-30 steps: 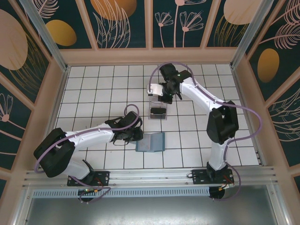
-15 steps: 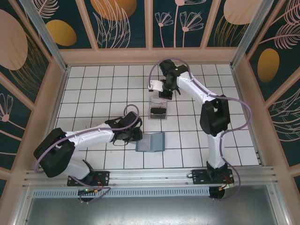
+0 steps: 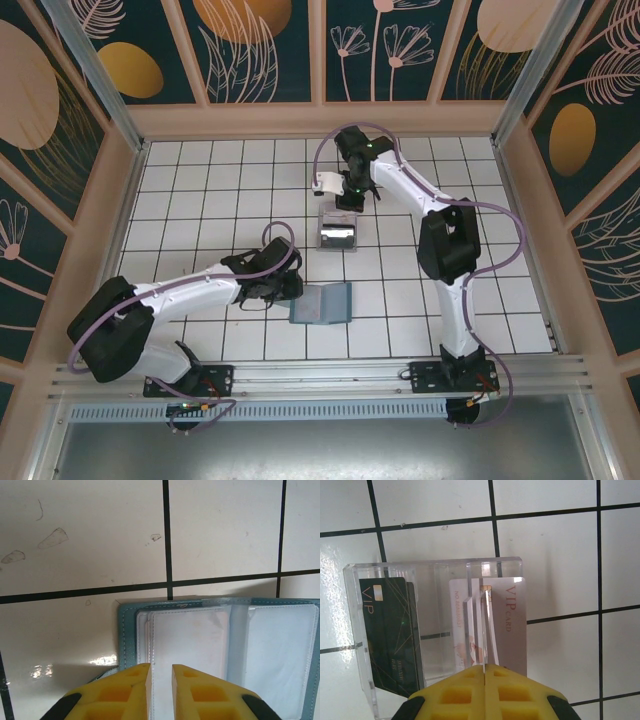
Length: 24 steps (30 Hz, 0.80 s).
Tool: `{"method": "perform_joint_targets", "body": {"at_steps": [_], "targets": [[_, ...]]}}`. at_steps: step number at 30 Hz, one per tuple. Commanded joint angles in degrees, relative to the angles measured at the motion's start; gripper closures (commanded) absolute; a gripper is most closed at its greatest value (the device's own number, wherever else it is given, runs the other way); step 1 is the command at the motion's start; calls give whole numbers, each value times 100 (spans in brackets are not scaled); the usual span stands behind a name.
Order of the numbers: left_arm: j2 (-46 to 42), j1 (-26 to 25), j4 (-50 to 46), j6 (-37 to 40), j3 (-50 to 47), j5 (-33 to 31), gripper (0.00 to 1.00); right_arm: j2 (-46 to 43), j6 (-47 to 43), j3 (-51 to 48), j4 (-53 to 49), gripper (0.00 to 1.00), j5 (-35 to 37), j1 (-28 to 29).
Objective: Take the credit cards out of the card holder
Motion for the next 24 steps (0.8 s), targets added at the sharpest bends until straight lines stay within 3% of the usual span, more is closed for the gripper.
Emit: {"method": "perform_joint_targets", "body": {"at_steps": [1, 11, 24], "targets": [[-122, -17, -202, -64, -43, -120, 81, 127, 15, 132, -330, 100, -113, 69], [-109, -14, -199, -59, -28, -120, 81, -22, 115, 386, -382, 100, 200, 140], [-87, -10, -211, -72, -23, -119, 81, 221, 133, 323, -353, 100, -70, 141]]}}
